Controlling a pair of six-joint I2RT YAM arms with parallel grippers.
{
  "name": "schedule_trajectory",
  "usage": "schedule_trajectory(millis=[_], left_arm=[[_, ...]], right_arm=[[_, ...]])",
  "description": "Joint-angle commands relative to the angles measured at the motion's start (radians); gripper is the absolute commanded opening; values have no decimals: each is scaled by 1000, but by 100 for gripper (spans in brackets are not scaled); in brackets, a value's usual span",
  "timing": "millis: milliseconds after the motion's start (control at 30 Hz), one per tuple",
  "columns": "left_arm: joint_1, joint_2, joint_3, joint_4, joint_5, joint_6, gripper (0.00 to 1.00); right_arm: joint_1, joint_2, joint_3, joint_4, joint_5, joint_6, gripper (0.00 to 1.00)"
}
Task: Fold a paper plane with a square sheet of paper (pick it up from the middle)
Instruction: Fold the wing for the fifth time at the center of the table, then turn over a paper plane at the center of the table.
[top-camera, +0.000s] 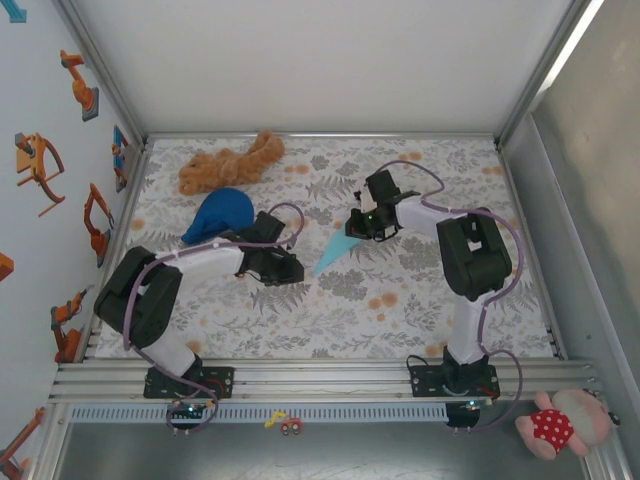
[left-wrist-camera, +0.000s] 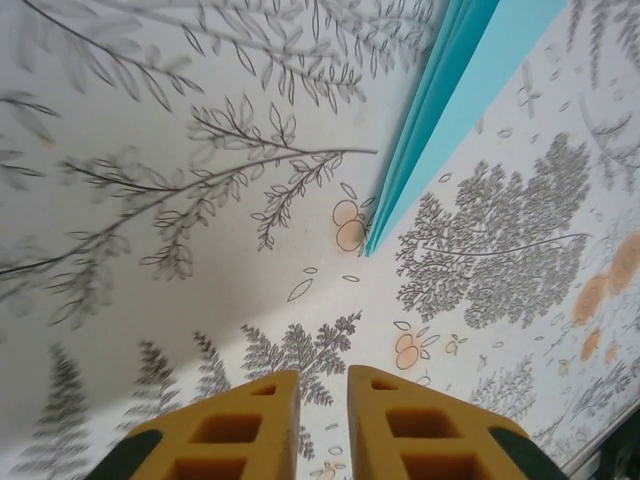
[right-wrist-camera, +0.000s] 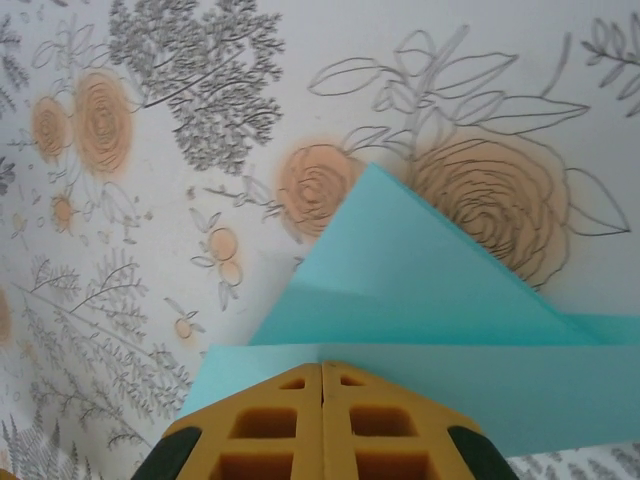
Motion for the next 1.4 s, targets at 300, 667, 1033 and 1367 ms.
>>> schedule_trajectory(millis=[300, 667, 1033, 1367], left_arm=[[81, -222, -6, -88, -298, 50, 75], [92, -237, -82, 17, -376, -14, 98], [93, -206, -107, 58, -349, -30, 96], [93, -176, -89, 58, -331, -24, 96]], right_arm=[[137, -158, 65, -273, 403, 242, 49], [248, -22, 202, -324, 604, 423, 66], [294, 119, 332, -447, 715, 476, 65], [297, 131, 356, -520, 739, 506, 54]])
